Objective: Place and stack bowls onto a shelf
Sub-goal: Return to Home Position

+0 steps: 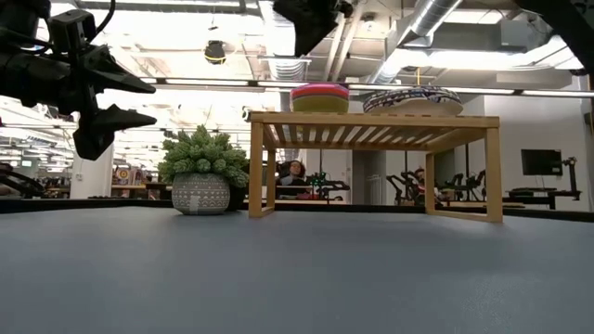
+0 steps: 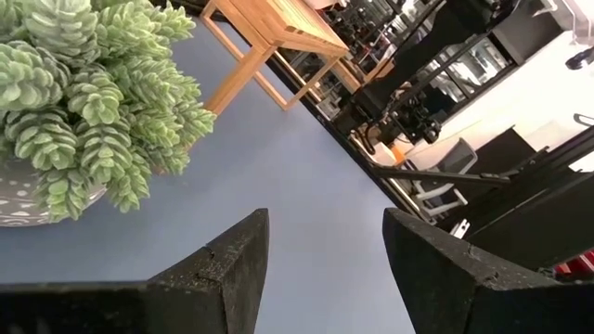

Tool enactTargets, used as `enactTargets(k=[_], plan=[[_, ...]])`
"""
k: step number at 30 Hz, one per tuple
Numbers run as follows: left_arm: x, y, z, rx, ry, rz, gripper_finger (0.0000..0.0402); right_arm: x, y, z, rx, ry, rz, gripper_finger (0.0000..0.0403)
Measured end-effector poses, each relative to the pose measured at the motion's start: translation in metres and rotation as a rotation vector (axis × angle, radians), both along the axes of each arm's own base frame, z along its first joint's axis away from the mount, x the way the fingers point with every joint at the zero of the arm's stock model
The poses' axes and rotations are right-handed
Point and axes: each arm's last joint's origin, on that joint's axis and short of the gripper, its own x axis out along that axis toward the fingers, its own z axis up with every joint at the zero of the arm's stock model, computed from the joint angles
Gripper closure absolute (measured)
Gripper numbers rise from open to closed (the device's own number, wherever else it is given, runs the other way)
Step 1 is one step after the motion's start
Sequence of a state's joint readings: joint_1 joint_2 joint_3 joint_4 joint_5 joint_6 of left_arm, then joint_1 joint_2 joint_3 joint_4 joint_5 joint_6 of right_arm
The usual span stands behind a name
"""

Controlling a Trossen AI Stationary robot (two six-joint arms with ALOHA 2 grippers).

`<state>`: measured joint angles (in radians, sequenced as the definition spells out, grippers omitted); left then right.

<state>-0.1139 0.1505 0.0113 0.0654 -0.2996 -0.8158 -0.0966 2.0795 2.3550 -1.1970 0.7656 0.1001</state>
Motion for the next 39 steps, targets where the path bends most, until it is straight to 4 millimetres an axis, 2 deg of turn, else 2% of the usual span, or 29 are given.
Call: enactTargets(k=[3,5,12,16,20,24,28,32,37,39], plan=[[0.0,0.0,0.0,-0.017,-0.004,0.0,0.0205,0.002,0.002,-0.001,0.001,-0.007,0.004,0.0269],[0.0,0.0,0.0,-0.044,-0.011,-0.002,0.0205,-0.002,0.008,0.007,0.0,-0.043,0.015,0.0269],[0.0,0.0,0.0,-0.084,-0.017,0.0,0.0205,-0.042,0.05,0.067,-0.003,-0.247,0.122,0.0269],[0.0,0.0,0.0,-0.037,-0.005,-0.003,0.0205,-0.077,0.077,0.089,0.007,-0.251,0.204,0.0269],[0.0,0.0,0.0,-0.04,-0.007,0.01,0.0205,-0.116,0.095,0.11,0.035,-0.286,0.25,0.0269],[0.0,0.001,0.004,-0.033,-0.048,0.034,0.0205,-0.153,0.092,0.126,0.044,-0.359,0.167,0.0269],[-0.001,0.001,0.014,0.064,-0.111,0.019,0.0205,-0.198,0.087,0.136,0.08,-0.419,0.089,0.0269],[-0.003,0.0,0.032,0.154,-0.166,-0.012,0.0205,-0.232,0.099,0.129,0.009,-0.47,0.043,0.0269],[-0.004,-0.002,0.044,0.18,-0.195,-0.064,0.0205,-0.273,0.117,0.085,-0.047,-0.617,0.007,0.0269],[-0.005,-0.003,0.045,0.181,-0.209,-0.108,0.0205,-0.289,0.12,0.065,-0.014,-0.706,0.019,0.0269]])
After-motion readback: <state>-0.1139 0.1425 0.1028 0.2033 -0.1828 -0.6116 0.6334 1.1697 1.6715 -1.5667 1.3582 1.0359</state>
